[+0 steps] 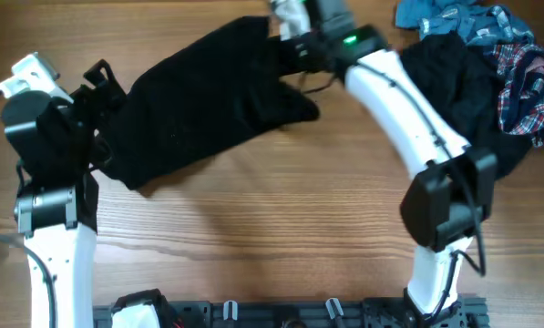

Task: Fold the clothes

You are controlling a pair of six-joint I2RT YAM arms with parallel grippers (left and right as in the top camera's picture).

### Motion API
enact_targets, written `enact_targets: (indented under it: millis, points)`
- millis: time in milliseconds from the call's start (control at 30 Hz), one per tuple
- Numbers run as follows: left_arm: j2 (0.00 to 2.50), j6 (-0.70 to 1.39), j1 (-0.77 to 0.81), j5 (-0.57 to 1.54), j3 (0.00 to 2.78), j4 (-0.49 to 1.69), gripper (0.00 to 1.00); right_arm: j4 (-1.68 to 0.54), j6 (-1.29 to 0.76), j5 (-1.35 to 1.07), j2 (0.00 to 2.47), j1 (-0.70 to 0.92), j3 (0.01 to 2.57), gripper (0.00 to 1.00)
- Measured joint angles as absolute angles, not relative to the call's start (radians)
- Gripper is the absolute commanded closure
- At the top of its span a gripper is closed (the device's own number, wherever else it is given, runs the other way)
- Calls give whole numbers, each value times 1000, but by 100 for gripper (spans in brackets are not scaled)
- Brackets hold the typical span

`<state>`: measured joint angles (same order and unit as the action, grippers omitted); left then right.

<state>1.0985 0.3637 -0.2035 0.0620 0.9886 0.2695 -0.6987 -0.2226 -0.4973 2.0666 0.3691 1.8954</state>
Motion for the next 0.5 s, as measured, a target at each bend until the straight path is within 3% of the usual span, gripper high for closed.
enact_targets:
  millis: [267, 500]
  points:
    - [1266, 364, -147, 89, 989, 268, 7, -824, -200, -496, 2066, 200, 1895, 96]
    - [1471, 373, -88, 96, 989, 208, 9, -853, -192, -484, 2064, 179, 1896, 96]
